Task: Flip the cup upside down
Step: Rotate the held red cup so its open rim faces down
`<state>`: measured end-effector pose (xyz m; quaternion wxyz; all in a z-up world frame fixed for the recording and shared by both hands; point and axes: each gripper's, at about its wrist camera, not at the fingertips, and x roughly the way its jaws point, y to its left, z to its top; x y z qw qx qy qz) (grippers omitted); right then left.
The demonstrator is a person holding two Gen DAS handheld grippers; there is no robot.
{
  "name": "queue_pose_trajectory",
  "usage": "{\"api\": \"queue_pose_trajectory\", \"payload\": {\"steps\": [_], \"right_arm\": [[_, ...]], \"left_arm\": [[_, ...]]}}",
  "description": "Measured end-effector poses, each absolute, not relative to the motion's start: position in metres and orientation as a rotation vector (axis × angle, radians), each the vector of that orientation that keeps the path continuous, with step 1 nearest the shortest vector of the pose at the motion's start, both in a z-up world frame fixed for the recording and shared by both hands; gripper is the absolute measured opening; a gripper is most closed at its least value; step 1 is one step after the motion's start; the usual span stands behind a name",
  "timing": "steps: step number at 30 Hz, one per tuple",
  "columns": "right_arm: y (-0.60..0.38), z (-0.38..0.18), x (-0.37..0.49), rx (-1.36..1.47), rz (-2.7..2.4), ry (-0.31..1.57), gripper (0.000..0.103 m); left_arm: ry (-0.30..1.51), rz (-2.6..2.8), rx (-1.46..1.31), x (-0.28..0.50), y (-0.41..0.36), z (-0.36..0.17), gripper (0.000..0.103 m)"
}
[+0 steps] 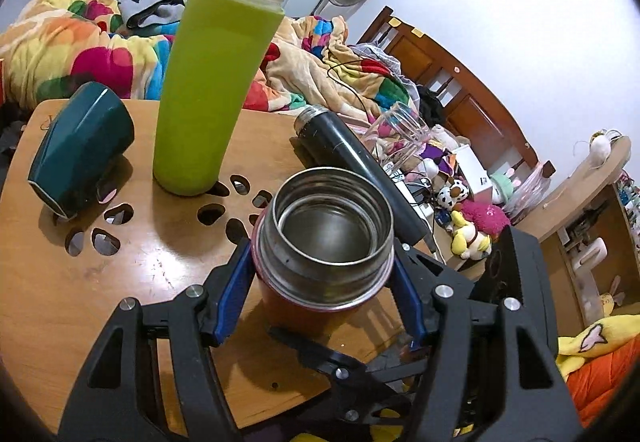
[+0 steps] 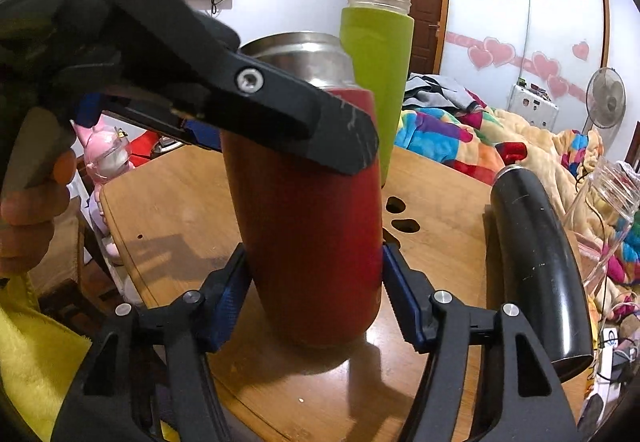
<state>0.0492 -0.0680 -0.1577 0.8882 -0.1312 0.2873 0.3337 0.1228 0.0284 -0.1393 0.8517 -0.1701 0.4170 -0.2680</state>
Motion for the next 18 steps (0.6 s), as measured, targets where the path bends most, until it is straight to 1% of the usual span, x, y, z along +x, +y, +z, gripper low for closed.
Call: {"api": "queue_pose_trajectory", "payload": {"steps": [3, 10, 15, 16, 18], "right_arm": [[-0.07, -0.157, 0.048, -0.267, 0.706, 0.602, 0.06], [-0.072, -0.157, 0.045, -0.265, 0.713, 0.628, 0.059], [-0.073, -0.16, 0.042, -0.263, 0.704, 0.623, 0.059], [-0.073, -0.16, 0.042, -0.264, 0.705, 0.625, 0.059], [-0.072, -0.159, 0.041, -0.263, 0.703, 0.627, 0.059]], "left_arm": [[0.888, -0.523, -0.37, 0.126, 0.033, -0.143, 0.077], [0.961, -0.44, -0.407, 0.132, 0.04, -0.17, 0.078], [0.954, -0.439, -0.411, 0.132, 0.04, -0.173, 0.078], [0.952, -0.418, -0.391, 0.132, 0.039, -0.17, 0.077], [0.93, -0.397, -0.359, 0.131, 0.037, -0.165, 0.073]]}}
